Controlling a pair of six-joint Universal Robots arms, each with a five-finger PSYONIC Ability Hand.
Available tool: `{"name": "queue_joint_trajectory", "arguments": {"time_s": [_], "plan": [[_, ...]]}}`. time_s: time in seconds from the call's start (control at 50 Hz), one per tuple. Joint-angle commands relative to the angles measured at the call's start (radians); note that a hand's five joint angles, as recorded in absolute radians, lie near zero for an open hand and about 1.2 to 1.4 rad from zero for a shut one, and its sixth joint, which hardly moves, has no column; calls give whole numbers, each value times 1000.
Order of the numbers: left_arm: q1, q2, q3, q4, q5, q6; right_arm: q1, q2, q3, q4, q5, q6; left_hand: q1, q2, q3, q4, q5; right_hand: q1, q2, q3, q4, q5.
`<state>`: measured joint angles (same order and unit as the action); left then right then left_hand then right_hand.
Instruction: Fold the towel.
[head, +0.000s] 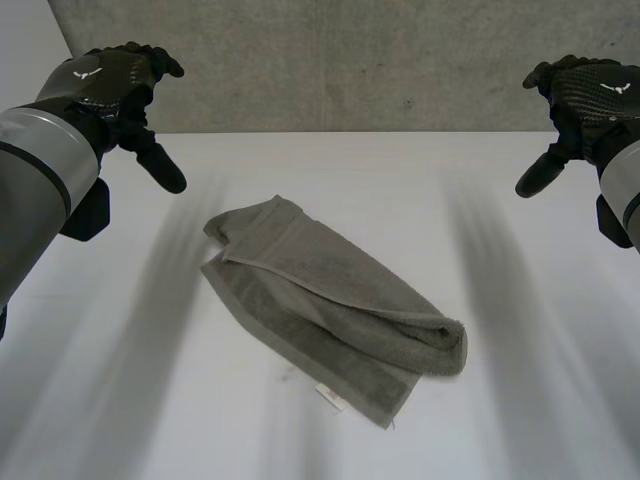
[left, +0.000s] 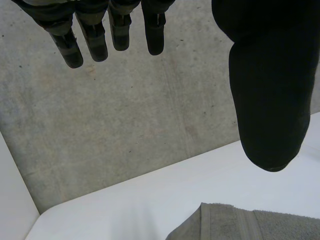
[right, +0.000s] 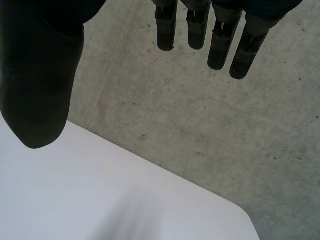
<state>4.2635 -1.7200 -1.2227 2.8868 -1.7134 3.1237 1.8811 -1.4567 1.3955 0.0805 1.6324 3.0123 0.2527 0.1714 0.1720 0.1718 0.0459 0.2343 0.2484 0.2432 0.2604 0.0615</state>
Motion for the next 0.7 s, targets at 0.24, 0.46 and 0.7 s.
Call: {"name": "queue_joint_trajectory", "arguments": {"time_s": [0.24,0.46,0.7], "plan": [[-4,-9,-17,25,17,-1,7,18,20,8,-135,-123,-72,10,9,9,-39,-60,-74,-69,-86,-62],[-2,-216,-6,117,17,41,170,200,39,53,-326,-316,-63,19,18,18,-30,-60,-74,-69,-86,-62],[-10,-362,-147,150,18,124,263,518,-82,-110,-164,-297,-60,22,21,21,-27,44,30,36,18,43]]}}
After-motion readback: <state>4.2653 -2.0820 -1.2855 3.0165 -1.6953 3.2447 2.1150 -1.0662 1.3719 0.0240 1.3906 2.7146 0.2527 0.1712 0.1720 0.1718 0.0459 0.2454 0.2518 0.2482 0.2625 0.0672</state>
